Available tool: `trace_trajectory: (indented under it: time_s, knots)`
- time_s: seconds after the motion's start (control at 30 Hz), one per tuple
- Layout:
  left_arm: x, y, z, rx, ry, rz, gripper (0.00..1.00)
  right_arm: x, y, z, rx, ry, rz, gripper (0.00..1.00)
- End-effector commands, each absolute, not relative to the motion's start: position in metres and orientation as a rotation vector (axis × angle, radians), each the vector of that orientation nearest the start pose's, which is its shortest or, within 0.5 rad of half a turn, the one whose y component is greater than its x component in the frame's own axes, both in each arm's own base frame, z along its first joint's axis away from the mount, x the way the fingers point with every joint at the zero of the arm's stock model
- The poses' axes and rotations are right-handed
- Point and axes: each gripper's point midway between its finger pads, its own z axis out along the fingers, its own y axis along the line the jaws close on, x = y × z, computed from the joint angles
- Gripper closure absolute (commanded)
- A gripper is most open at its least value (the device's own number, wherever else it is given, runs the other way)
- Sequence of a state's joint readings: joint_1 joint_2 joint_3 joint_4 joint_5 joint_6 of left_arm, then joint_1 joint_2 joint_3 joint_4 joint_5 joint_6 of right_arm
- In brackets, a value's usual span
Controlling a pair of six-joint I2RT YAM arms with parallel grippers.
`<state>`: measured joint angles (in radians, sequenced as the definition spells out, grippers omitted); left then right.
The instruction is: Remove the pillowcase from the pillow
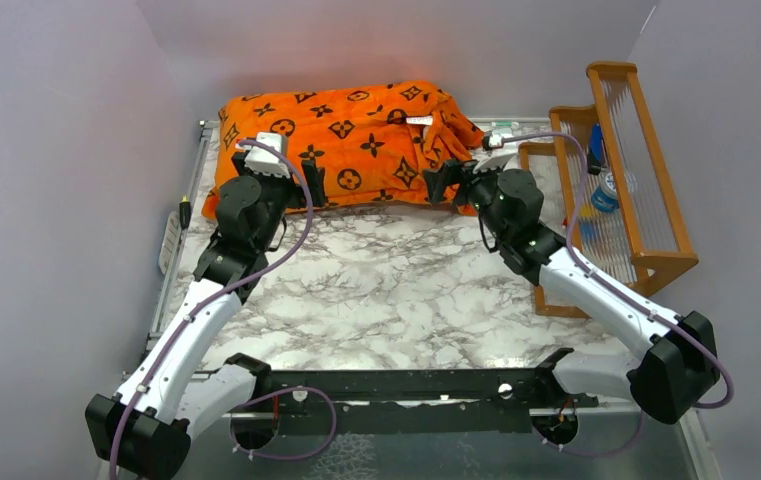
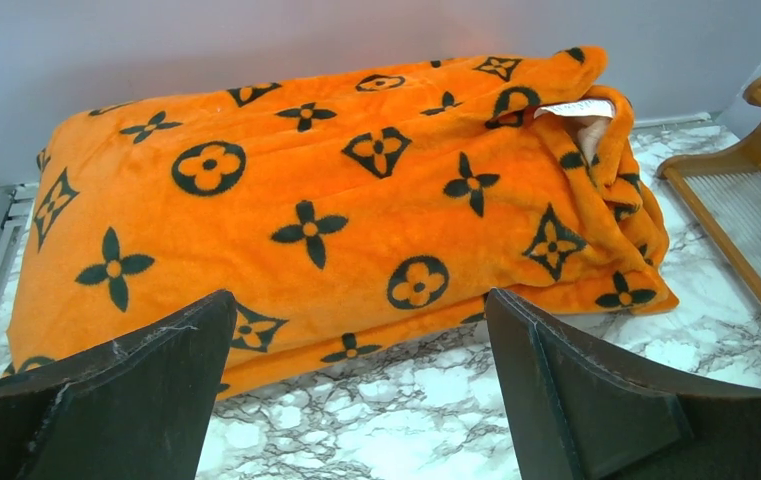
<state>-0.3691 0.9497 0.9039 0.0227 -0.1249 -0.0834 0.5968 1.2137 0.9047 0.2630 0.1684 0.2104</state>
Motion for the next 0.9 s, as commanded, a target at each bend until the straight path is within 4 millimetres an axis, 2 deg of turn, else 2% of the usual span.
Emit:
trace_trajectory:
  time_s: [0.0, 0.1, 0.2, 0.27, 0.3, 0.33, 0.43, 0.57, 0.7, 0.8, 0.87]
  knots:
    - [0.339, -0.105, 0.348, 0.108, 1.528, -0.22, 0.01, 0.381, 0.206, 0.319, -0.083, 1.551, 0.376, 0.0]
    - [0.336, -0.103, 0.349, 0.103, 1.525, -0.213, 0.01, 0.387, 0.195, 0.31, -0.056, 1.562, 0.293, 0.0]
    - [0.333, -0.102, 0.349, 0.108, 1.528, -0.215, 0.01, 0.398, 0.207, 0.316, -0.139, 1.538, 0.288, 0.0]
    - [0.333, -0.104, 0.349, 0.111, 1.531, -0.224, 0.01, 0.416, 0.221, 0.319, -0.166, 1.584, 0.285, 0.0]
    - [0.332, -0.104, 0.349, 0.112, 1.535, -0.228, 0.01, 0.428, 0.229, 0.306, -0.195, 1.648, 0.267, 0.0]
    - [0.333, -0.105, 0.348, 0.114, 1.543, -0.229, 0.01, 0.439, 0.236, 0.308, -0.204, 1.657, 0.268, 0.0]
    - [0.333, -0.108, 0.344, 0.133, 1.57, -0.244, 0.01, 0.468, 0.243, 0.309, -0.221, 1.676, 0.295, 0.0]
    - [0.337, -0.117, 0.331, 0.174, 1.635, -0.298, 0.01, 0.519, 0.225, 0.292, -0.117, 1.77, 0.35, 0.0]
    - [0.334, -0.132, 0.326, 0.225, 1.656, -0.396, 0.01, 0.555, 0.227, 0.258, -0.155, 1.853, 0.284, 0.01]
    - [0.333, -0.134, 0.326, 0.238, 1.653, -0.413, 0.01, 0.565, 0.246, 0.237, -0.261, 1.887, 0.323, 0.05]
    - [0.334, -0.133, 0.327, 0.241, 1.653, -0.415, 0.01, 0.56, 0.262, 0.232, -0.336, 1.883, 0.407, 0.06]
